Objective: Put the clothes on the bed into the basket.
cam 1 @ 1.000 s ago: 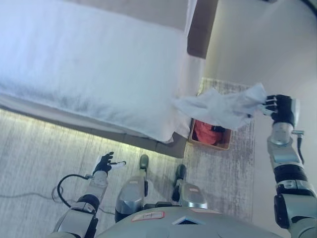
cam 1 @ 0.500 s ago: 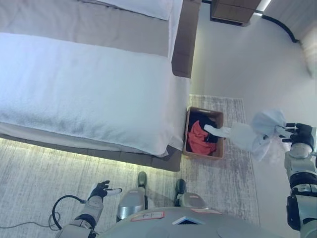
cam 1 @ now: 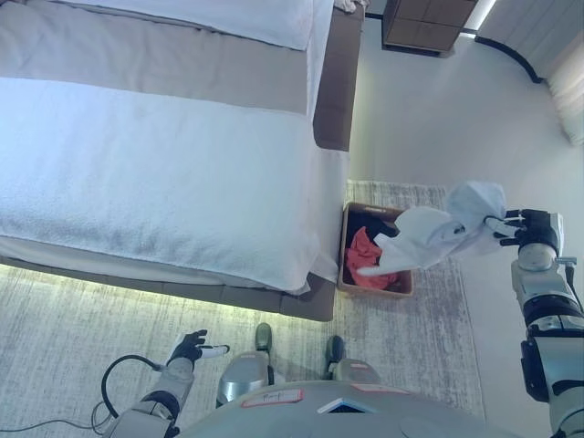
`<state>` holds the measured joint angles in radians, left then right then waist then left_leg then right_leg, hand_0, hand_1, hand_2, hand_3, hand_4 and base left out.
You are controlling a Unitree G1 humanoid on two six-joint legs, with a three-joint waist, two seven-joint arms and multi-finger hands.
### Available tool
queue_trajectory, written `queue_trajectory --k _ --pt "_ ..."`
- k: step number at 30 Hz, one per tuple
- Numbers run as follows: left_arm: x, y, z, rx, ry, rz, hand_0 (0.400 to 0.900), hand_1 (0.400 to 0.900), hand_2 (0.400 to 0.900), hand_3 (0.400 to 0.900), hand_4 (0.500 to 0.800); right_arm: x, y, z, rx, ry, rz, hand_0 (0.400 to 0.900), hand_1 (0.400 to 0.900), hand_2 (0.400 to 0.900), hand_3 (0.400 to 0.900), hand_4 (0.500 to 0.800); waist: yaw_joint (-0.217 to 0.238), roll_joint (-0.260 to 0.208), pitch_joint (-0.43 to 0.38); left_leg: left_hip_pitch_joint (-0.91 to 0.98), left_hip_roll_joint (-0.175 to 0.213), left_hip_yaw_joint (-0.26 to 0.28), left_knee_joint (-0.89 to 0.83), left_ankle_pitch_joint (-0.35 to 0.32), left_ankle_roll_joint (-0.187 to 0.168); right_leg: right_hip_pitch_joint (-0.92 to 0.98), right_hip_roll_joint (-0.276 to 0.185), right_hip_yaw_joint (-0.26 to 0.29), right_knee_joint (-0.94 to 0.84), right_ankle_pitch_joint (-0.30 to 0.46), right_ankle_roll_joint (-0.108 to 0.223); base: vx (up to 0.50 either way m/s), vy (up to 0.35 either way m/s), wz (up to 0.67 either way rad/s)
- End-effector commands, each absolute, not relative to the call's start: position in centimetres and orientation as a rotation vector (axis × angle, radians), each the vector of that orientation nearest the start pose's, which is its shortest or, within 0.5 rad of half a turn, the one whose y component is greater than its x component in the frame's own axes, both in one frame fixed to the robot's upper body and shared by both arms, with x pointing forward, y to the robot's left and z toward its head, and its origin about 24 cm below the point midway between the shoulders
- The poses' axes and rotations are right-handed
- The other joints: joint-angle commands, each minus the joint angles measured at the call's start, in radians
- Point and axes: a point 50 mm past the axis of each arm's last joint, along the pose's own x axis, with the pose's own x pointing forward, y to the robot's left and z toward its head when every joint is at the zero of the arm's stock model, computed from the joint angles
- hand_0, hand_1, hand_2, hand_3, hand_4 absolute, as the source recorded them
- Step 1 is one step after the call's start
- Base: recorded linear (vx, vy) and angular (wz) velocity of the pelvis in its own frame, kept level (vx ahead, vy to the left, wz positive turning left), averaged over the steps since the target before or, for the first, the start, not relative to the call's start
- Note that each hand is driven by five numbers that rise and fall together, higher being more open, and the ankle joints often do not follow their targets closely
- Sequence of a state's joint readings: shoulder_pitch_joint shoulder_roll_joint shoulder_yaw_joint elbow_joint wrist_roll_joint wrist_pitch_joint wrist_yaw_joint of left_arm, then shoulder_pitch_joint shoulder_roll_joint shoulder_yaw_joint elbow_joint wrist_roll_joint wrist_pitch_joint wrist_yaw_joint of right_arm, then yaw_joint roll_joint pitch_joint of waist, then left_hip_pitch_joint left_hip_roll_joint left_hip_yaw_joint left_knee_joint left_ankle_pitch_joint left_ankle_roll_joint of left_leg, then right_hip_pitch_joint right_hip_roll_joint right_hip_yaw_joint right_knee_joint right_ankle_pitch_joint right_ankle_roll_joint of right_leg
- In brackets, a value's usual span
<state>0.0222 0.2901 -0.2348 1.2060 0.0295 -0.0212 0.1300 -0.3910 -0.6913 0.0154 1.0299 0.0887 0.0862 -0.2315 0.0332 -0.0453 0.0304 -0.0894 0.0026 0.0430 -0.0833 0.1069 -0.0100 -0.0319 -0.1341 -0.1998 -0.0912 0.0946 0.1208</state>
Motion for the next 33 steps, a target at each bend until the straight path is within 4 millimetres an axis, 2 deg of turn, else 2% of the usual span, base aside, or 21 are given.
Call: queue_trajectory --k 1,4,5,6,13,26,33 --pt "8.8 25.5 -15.6 0.559 1.206 0.036 0.900 0.900 0.900 0.900 0.800 28.9 -39.2 7.1 -0.600 0.382 -0.670 0.400 0.400 0.400 0.400 0.500 0.017 -0.012 -0.035 0.042 0.030 -0.035 -0.004 -0.090 -0.030 0.060 0.020 0.000 0.012 -0.074 -0.003 0.00 0.000 0.00" --pt "8.5 25.5 -15.7 0.558 1.220 0.033 0.900 0.900 0.900 0.900 0.800 28.6 -39.2 6.3 -0.599 0.424 -0.655 0.400 0.400 0.400 0.400 0.500 0.017 -0.012 -0.037 0.043 0.031 -0.037 -0.004 -0.089 -0.032 0.064 0.022 -0.002 0.010 -0.074 -0.004 0.00 0.000 0.00" --pt "8.4 25.5 -15.7 0.560 1.222 0.028 0.900 0.900 0.900 0.900 0.800 28.5 -39.3 6.1 -0.599 0.443 -0.653 0.669 0.669 0.669 0.669 0.661 0.018 -0.012 -0.038 0.044 0.032 -0.038 -0.004 -0.090 -0.032 0.065 0.022 -0.002 0.009 -0.075 -0.004 0.00 0.000 0.00" --pt "8.3 25.5 -15.7 0.562 1.227 0.024 0.900 0.900 0.900 0.900 0.800 28.4 -39.4 5.8 -0.605 0.470 -0.650 0.900 0.900 0.900 0.900 0.800 0.019 -0.012 -0.041 0.045 0.032 -0.039 -0.004 -0.091 -0.032 0.067 0.022 -0.002 0.009 -0.075 -0.004 0.01 -0.015 0.03" --pt "8.5 25.4 -15.7 0.570 1.222 0.007 0.900 0.900 0.900 0.900 0.800 28.2 -39.1 4.7 -0.606 0.536 -0.618 0.900 0.900 0.900 0.900 0.800 0.024 -0.012 -0.047 0.047 0.033 -0.042 -0.004 -0.089 -0.034 0.072 0.026 -0.005 0.005 -0.078 -0.006 0.00 -0.003 0.01" --pt "8.6 25.1 -15.8 0.567 1.207 -0.006 0.900 0.900 0.900 0.900 0.800 28.3 -39.2 5.1 -0.627 0.509 -0.600 0.900 0.900 0.900 0.900 0.800 0.022 -0.006 -0.044 0.048 0.031 -0.044 -0.004 -0.089 -0.034 0.073 0.024 -0.004 0.004 -0.074 -0.006 0.00 0.000 0.00" --pt "8.4 25.0 -15.8 0.559 1.214 -0.009 0.900 0.900 0.900 0.900 0.800 27.4 -39.0 3.4 -0.637 0.570 -0.574 0.900 0.900 0.900 0.900 0.800 0.021 -0.007 -0.046 0.051 0.030 -0.045 -0.004 -0.091 -0.033 0.078 0.023 -0.005 0.004 -0.075 -0.006 0.00 0.000 0.00"
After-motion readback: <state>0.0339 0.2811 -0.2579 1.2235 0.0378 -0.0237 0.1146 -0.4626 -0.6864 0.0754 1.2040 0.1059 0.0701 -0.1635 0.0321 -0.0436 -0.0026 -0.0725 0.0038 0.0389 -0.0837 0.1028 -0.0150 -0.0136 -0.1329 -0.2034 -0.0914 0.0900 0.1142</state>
